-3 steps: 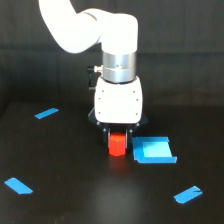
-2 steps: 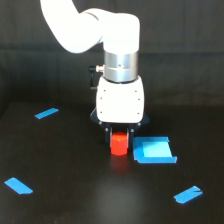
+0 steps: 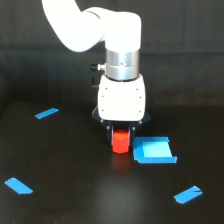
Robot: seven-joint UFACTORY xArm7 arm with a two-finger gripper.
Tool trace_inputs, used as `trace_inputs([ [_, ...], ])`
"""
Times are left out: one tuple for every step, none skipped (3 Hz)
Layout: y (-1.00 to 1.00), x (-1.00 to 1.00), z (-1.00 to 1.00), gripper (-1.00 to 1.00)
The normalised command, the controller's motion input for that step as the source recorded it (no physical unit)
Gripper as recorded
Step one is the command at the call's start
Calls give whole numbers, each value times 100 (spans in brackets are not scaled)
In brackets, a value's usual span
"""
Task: Pick up the red object from the table
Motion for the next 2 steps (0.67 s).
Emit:
trace_inputs([
  [14,-6,90,-100],
  [17,-15,99,-100],
])
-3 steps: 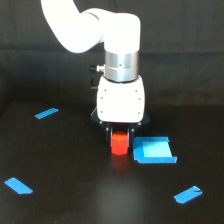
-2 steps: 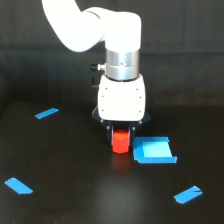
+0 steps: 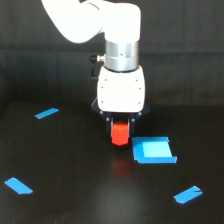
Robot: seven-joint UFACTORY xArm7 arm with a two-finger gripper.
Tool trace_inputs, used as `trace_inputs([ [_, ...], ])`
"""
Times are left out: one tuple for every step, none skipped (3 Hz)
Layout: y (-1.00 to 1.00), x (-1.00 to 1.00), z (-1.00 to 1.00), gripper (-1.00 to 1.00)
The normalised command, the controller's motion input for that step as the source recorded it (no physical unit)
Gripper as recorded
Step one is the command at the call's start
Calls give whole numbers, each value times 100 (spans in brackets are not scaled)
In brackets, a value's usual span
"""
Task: Pick up the red object from the table
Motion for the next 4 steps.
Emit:
trace_inputs([
  [17,-17,100,-100],
  [32,-8,100,-100],
  [31,-1,100,-100],
  [31,-7,100,-100],
])
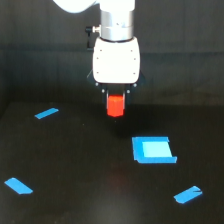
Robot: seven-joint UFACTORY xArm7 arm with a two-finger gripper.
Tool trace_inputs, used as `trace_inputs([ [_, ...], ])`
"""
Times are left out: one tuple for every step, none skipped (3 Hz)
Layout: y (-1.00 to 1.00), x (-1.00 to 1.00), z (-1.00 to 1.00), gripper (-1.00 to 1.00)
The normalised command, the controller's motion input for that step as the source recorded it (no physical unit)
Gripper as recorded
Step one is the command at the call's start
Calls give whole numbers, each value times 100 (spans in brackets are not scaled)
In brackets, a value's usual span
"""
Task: Pick up the red object from the table
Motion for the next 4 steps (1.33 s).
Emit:
trace_inputs([
  [25,-11,100,-100],
  [33,-12,100,-100],
  [2,7,95,-100],
  [-9,3,94,-100],
])
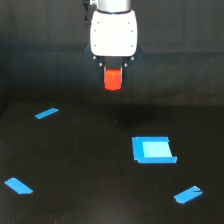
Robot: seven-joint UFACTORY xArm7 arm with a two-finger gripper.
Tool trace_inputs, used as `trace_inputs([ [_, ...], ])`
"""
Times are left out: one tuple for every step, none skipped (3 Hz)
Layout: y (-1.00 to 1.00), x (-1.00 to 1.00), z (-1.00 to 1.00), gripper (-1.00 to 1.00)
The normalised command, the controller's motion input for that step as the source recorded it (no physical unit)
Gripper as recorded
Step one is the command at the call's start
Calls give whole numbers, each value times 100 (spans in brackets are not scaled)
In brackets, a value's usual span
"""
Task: Pick up the red object from the table
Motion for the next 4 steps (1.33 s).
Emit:
trace_inputs([
  [4,-4,95,-100],
  [-16,-8,98,-100],
  [-31,-17,99,-100],
  [-34,-23,99,-100],
])
